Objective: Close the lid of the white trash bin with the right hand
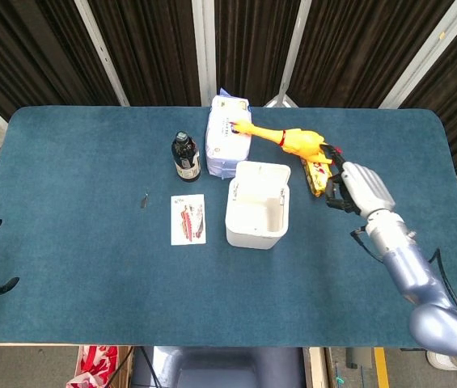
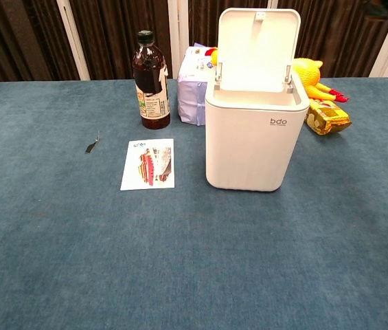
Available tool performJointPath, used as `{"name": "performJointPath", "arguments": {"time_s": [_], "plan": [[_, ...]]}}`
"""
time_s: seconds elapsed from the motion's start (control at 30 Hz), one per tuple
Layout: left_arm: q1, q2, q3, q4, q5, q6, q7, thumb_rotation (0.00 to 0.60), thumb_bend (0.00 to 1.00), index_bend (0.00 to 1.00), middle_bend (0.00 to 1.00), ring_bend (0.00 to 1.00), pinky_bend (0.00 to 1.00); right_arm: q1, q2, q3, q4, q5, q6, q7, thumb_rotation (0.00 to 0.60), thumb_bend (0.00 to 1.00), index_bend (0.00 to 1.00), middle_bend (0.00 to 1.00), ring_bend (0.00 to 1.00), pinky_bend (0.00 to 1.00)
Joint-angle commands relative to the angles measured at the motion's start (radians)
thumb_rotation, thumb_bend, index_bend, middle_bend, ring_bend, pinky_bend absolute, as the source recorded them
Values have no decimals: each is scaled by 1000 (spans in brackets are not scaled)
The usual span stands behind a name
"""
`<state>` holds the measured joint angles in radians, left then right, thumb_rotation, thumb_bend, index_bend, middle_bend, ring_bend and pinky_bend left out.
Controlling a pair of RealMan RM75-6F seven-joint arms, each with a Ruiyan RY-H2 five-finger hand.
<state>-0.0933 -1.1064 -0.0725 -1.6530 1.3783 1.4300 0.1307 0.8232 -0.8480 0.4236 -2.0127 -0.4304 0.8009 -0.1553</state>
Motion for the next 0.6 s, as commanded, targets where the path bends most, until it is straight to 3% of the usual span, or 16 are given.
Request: {"name": "performJointPath", "arguments": {"time_s": [0.03, 0.6], "plan": [[-5, 6, 2, -4, -3, -14, -8, 600, 0, 0, 0, 0, 0, 73, -6, -7, -2, 91, -34, -21, 600, 788, 58, 755, 865, 797], [-13, 12, 8, 6, 6, -23, -27, 600, 0, 0, 0, 0, 0, 234, -94, -97, 3, 241, 1, -78, 600, 814, 59, 755, 865, 797]]}}
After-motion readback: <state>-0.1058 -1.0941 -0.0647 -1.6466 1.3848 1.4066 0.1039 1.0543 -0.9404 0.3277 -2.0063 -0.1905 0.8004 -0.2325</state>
